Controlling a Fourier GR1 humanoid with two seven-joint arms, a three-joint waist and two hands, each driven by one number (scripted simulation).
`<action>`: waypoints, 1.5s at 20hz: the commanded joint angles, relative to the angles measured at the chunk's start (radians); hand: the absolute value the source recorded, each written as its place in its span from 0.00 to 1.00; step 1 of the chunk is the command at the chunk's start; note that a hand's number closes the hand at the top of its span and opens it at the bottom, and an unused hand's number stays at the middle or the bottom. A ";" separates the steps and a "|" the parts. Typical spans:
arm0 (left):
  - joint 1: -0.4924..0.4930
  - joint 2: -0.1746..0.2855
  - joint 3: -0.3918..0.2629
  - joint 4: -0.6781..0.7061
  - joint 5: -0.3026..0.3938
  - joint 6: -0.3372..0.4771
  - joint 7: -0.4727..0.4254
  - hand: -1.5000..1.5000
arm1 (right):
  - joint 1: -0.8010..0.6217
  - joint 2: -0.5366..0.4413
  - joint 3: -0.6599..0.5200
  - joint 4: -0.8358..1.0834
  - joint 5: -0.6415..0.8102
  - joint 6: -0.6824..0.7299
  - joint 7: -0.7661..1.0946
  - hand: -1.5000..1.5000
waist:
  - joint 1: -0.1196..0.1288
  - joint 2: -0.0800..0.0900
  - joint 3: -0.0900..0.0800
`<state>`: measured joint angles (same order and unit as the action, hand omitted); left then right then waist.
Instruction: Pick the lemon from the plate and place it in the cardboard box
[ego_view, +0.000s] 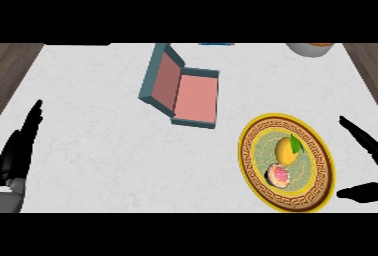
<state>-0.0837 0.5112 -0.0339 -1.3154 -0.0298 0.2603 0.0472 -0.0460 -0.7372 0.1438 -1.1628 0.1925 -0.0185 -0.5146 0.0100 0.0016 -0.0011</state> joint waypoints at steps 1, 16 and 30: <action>-0.011 0.004 0.020 0.011 0.000 -0.005 0.008 0.50 | -0.062 -0.054 0.082 -0.104 0.088 0.083 0.227 0.00 | -0.003 -0.003 -0.002; 0.022 -0.054 0.025 -0.076 -0.080 -0.019 0.065 0.50 | -0.309 0.104 0.159 0.066 0.320 0.315 0.467 0.00 | 0.003 -0.001 0.002; -0.013 -0.112 0.118 -0.040 -0.153 -0.092 0.036 0.50 | -0.180 0.208 0.040 -0.128 0.406 0.415 0.435 0.00 | -0.011 -0.002 0.001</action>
<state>-0.0974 0.4233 0.0789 -1.3467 -0.1536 0.1714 0.0843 -0.2611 -0.5549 0.2036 -1.2399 0.5855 0.3643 -0.0669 0.0008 -0.0006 -0.0001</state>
